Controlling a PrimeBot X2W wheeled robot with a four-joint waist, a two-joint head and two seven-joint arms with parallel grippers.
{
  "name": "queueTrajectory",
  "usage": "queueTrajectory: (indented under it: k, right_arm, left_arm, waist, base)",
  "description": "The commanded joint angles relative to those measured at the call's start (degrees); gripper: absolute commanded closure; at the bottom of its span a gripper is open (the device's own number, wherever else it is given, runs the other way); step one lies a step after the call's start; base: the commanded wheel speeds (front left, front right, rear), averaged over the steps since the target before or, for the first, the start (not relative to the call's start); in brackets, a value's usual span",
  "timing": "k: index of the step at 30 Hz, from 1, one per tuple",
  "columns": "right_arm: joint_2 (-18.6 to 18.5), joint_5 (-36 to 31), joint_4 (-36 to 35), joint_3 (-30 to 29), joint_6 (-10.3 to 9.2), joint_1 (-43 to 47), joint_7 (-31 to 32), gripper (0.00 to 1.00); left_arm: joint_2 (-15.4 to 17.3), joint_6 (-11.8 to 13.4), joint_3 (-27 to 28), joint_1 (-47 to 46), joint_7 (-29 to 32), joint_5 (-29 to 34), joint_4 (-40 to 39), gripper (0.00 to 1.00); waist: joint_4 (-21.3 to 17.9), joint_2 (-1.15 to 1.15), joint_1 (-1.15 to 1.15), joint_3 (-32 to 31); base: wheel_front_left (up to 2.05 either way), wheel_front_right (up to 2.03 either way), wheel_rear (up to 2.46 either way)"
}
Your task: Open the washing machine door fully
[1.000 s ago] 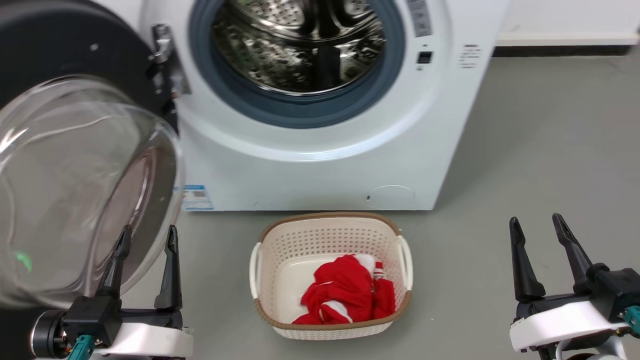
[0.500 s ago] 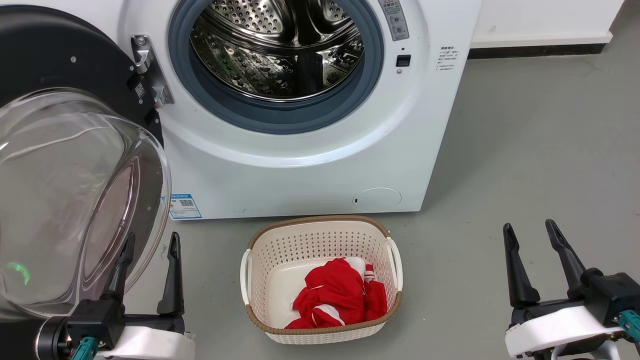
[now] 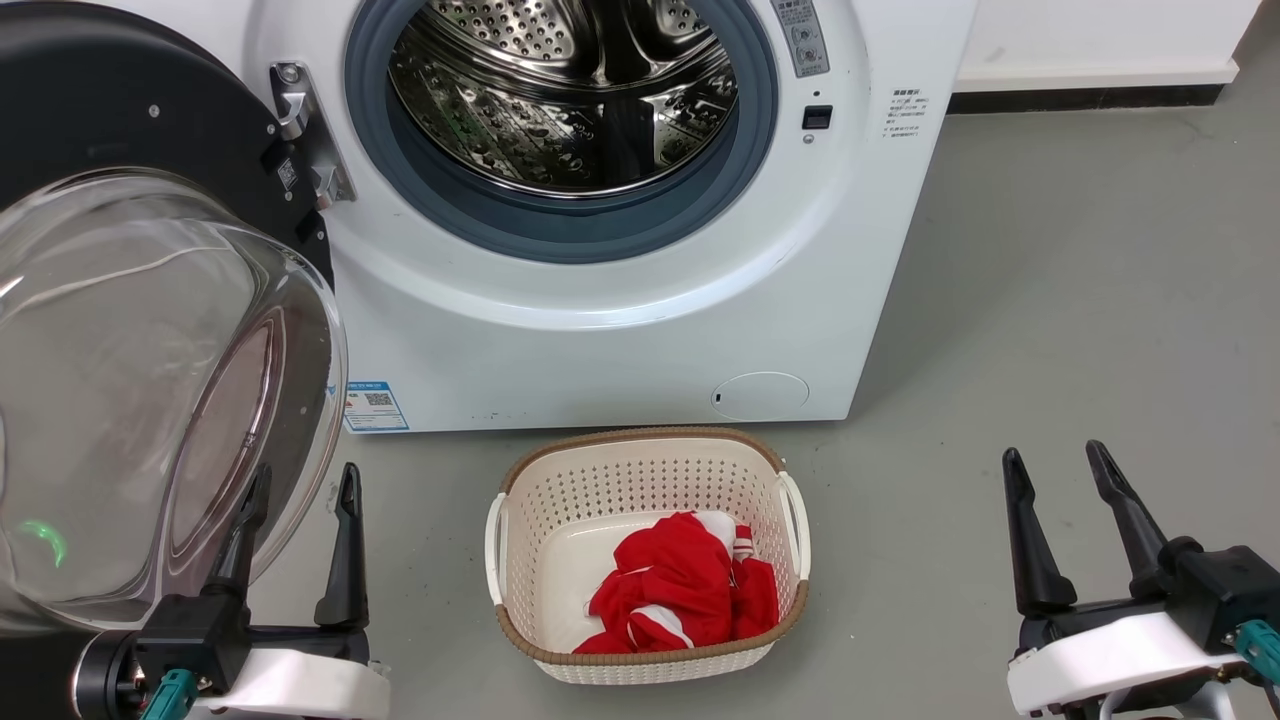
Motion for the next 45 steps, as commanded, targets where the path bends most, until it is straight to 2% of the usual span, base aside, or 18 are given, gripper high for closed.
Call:
queueTrajectory:
  k: [1, 2, 3, 6, 25, 45]
  right_arm:
    - [0.1, 0.5, 0.2, 0.0, -0.04, -0.3, -0.3, 0.0]
    - [0.1, 0.6, 0.2, 0.0, -0.04, -0.3, -0.3, 0.0]
    - [0.0, 0.3, 0.1, 0.0, 0.0, 0.0, 0.0, 1.0]
    - [0.0, 0.4, 1.6, 0.1, 0.0, 0.5, 0.0, 1.0]
    - [-1.3, 23.0, 5.2, 0.5, -0.01, -1.8, 2.2, 1.0]
    - [-1.9, 41.5, 8.3, 0.2, -0.01, -3.8, 4.6, 1.0]
  left_arm:
    - [0.1, 0.0, 0.1, -0.7, -0.1, 0.4, 0.1, 0.0]
    - [0.2, 0.0, 0.2, -0.7, -0.1, 0.5, 0.1, 0.0]
    - [0.0, 0.0, 0.1, 0.0, 0.0, 0.3, 0.0, 1.0]
    - [-0.4, 0.0, 0.0, 0.7, 0.2, 0.3, 1.5, 1.0]
    - [-0.8, 0.0, 0.3, -1.7, 5.5, -21.0, 4.5, 1.0]
    - [-1.1, -0.1, 0.4, -3.5, 9.9, -39.0, 7.0, 1.0]
  waist:
    - [0.0, 0.0, 0.0, -0.1]
    - [0.0, 0.0, 0.0, -0.1]
    - [0.0, 0.0, 0.0, -0.1]
    - [0.0, 0.0, 0.0, -0.1]
    - [0.3, 0.0, 0.0, -0.4]
    - [0.6, 0.0, 0.0, -0.7]
  base:
    - [0.0, 0.0, 0.0]
    - [0.0, 0.0, 0.0]
    - [0.0, 0.0, 0.0]
    - [0.0, 0.0, 0.0]
    - [0.0, 0.0, 0.0]
    - [0.0, 0.0, 0.0]
